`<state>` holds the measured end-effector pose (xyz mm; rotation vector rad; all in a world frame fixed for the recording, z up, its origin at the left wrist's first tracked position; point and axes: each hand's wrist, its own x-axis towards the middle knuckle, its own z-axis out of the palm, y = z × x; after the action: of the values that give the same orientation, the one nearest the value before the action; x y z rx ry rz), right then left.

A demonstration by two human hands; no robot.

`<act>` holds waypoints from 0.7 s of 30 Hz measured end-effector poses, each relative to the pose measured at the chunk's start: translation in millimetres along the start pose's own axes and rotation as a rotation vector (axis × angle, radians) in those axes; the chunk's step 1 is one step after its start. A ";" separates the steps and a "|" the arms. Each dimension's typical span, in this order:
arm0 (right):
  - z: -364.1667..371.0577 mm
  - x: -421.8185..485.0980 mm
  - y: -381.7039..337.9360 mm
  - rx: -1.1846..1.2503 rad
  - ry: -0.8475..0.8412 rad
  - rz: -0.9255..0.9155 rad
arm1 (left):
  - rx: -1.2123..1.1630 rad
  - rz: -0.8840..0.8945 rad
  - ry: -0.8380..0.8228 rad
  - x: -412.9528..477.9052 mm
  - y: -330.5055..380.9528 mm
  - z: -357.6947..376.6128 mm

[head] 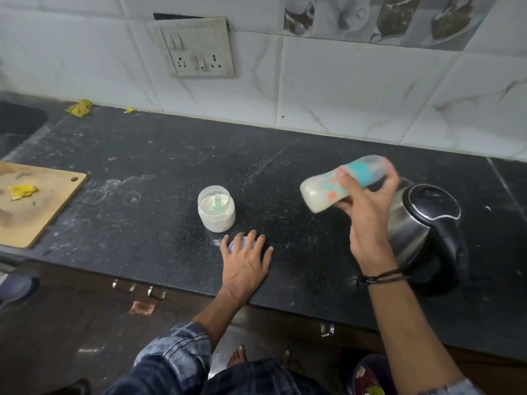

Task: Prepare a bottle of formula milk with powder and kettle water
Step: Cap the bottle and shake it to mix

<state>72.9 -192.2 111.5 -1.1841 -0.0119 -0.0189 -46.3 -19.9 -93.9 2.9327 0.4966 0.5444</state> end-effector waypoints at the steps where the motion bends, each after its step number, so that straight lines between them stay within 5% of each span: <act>1: -0.5 -0.7 0.1 -0.031 -0.038 0.002 | 0.001 0.000 0.000 0.2 0.3 -0.9; 5: 1.8 0.6 -3.6 0.098 0.094 -0.053 | 0.009 -0.018 -0.019 1.1 1.9 -4.2; 9: 2.4 0.7 -4.6 -0.027 -0.048 -0.015 | 0.000 -0.005 -0.021 0.6 0.6 -3.1; 12: 2.4 1.4 -4.6 0.129 0.090 -0.042 | 0.000 -0.011 -0.010 1.0 0.3 0.1; 16: 3.8 -0.9 -1.5 -0.035 -0.029 0.015 | -0.018 0.005 0.013 -0.3 -1.3 4.2; 21: 4.4 -2.5 -0.5 0.084 0.068 0.032 | -0.016 -0.008 0.005 0.0 -1.7 5.2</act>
<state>70.4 -188.3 113.5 -1.0987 0.0658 -0.0299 -44.9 -18.6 -99.0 2.9134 0.5021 0.5518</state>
